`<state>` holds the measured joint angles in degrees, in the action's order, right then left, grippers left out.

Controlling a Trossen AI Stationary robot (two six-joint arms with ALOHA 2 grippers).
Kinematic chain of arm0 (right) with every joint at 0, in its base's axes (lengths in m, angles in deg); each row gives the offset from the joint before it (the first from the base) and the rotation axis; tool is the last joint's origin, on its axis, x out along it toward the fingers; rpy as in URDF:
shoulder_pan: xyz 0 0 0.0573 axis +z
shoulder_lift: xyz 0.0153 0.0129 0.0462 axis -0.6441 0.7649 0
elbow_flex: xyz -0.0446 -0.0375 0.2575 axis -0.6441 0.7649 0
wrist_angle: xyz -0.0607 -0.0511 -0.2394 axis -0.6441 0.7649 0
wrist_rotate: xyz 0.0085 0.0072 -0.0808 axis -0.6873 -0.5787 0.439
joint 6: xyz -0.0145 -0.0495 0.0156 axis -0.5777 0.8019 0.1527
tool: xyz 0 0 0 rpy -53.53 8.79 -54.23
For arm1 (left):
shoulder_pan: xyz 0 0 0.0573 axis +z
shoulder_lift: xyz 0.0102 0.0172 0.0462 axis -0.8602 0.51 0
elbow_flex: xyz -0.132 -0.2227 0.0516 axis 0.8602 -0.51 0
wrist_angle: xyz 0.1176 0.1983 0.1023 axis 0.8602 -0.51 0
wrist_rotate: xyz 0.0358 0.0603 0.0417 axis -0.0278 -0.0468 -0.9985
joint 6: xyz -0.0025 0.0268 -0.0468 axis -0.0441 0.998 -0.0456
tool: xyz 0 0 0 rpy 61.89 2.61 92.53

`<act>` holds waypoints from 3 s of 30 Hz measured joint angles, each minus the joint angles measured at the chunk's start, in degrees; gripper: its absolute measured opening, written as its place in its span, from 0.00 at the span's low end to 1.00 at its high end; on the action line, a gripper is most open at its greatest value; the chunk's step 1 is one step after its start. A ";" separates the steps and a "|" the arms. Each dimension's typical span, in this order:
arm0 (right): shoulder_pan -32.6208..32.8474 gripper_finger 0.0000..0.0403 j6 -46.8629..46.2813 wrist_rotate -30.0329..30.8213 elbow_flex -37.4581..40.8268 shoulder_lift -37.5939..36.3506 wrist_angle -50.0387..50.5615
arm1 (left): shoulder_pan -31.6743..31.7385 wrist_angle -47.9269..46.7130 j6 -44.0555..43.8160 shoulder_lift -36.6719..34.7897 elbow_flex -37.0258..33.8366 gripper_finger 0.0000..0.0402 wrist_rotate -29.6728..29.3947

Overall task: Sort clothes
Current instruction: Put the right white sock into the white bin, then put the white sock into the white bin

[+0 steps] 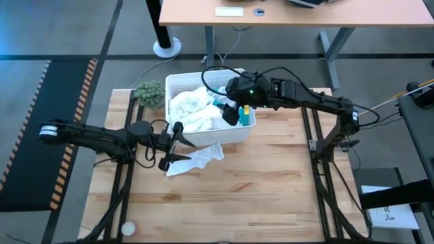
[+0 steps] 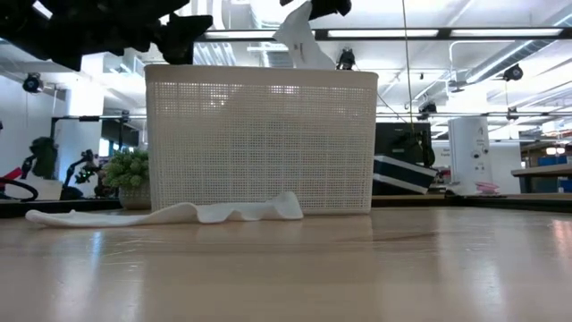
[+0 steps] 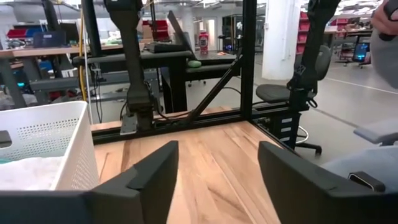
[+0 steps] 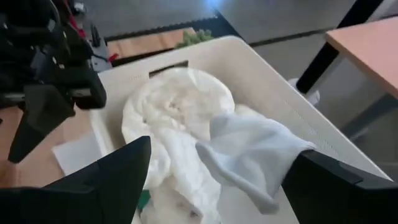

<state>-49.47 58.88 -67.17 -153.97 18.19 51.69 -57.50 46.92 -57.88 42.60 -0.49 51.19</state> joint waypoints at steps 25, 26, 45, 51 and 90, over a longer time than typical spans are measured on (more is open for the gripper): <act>7.89 0.47 6.93 6.98 0.45 -1.14 11.53 | -3.39 -15.89 6.68 -8.07 4.37 0.52 -3.56; 9.22 0.42 6.97 8.61 0.75 -1.14 11.40 | -4.39 -20.10 7.38 -7.89 6.21 0.51 -4.94; 25.32 0.11 -10.85 20.16 30.29 -9.08 -2.16 | -26.86 -61.68 -2.47 17.18 27.77 0.48 -35.07; 29.39 0.18 -16.16 24.62 34.72 -9.18 -4.60 | -26.40 -61.93 -7.50 26.06 27.71 0.47 -38.09; 33.54 0.17 -17.88 27.60 36.22 -9.84 -5.59 | -20.32 -55.57 -11.53 27.24 30.46 0.00 -41.31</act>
<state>-15.93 41.00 -39.57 -117.75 8.35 46.09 -77.83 -8.64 -69.41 69.84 29.97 9.88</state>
